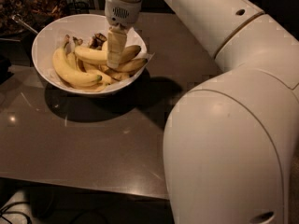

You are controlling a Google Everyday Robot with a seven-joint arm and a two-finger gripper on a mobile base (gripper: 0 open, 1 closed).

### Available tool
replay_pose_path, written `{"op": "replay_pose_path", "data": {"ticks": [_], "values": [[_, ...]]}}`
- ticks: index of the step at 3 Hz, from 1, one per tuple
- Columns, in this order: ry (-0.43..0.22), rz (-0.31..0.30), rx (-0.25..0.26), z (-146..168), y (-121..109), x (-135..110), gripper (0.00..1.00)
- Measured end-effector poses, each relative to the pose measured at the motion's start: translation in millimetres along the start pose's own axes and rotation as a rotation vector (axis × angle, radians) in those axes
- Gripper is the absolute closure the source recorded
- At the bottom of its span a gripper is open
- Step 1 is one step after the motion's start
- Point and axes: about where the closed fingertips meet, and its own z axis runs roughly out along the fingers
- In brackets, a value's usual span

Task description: Pick banana from white bowl

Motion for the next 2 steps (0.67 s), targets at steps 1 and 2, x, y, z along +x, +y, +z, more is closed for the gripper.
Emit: {"op": "replay_pose_path", "data": {"ticks": [1,2], "values": [[-0.013,-0.01,-0.021,7.3,-0.7,-5.6,0.38],[-0.019,-0.02,-0.035,12.2,0.1,-9.8,0.36]]}}
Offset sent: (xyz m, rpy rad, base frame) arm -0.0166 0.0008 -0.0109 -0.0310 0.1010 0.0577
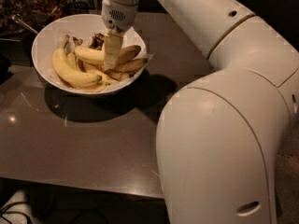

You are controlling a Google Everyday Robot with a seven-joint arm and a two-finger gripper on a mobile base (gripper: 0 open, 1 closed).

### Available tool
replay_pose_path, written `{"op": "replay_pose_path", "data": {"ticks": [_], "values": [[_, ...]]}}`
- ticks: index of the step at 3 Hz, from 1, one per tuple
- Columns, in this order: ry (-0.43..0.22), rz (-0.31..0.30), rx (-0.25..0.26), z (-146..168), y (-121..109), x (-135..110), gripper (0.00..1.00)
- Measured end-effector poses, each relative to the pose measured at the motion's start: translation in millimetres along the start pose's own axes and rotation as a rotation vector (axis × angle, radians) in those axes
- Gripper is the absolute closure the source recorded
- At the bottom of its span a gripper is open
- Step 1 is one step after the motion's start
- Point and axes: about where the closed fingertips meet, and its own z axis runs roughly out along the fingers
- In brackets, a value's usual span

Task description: Pick banana from white bowl

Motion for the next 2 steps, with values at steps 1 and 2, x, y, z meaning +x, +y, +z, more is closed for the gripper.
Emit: {"op": "replay_pose_path", "data": {"ticks": [1,2], "values": [[0.003,-0.021,0.004,1.6,1.2,-1.2,0.55],[0.015,-0.031,0.012,0.6,1.5,1.3,0.78]]}}
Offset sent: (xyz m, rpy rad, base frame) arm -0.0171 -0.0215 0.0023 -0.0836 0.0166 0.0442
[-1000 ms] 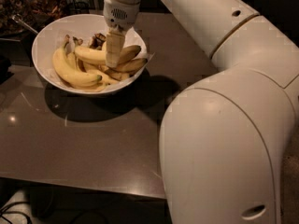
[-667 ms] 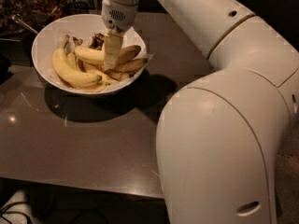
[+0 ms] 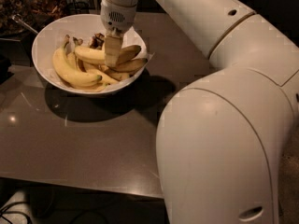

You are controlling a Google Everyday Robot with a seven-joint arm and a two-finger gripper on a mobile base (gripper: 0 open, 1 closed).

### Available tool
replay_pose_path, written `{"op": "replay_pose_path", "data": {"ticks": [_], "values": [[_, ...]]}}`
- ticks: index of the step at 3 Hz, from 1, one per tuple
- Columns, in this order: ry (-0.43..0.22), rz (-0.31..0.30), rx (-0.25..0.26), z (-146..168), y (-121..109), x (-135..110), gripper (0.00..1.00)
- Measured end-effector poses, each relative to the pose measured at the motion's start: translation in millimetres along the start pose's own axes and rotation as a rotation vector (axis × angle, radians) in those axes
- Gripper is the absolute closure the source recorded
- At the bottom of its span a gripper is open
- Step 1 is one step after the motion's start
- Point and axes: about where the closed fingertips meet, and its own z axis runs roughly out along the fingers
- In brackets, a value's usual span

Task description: Pick banana from white bowl

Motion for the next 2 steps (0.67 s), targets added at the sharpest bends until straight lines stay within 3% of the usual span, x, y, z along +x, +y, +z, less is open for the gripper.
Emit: {"op": "replay_pose_path", "data": {"ticks": [1,2], "values": [[0.0,-0.014,0.0,-1.6,-1.0,5.9,0.99],[-0.011,-0.006,0.034,-5.0,-4.6,4.5,1.0]]}}
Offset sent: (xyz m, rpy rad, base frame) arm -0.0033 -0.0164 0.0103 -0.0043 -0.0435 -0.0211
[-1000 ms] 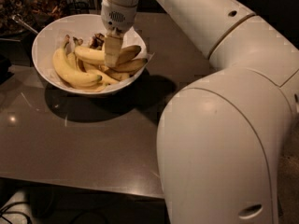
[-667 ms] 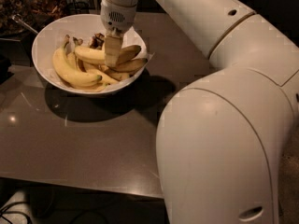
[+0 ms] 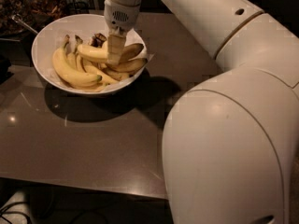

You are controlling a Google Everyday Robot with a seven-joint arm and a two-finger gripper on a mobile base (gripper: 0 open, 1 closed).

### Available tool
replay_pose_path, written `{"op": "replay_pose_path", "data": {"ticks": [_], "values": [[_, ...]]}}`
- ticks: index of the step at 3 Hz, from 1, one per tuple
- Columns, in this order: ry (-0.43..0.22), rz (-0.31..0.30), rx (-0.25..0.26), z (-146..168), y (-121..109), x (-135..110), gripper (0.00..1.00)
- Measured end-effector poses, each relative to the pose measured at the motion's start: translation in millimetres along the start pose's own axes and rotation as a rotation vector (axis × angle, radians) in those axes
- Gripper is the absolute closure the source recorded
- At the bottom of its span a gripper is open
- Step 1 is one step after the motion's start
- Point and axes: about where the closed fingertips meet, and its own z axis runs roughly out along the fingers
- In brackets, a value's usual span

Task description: Pick banana from white bowl

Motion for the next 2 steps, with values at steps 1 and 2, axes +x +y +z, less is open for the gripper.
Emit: {"op": "replay_pose_path", "data": {"ticks": [1,2], "values": [[-0.04,-0.015,0.062,-20.5,9.5,1.0,1.0],[-0.077,-0.04,0.106,-39.9,24.2,-0.8,1.0]]}}
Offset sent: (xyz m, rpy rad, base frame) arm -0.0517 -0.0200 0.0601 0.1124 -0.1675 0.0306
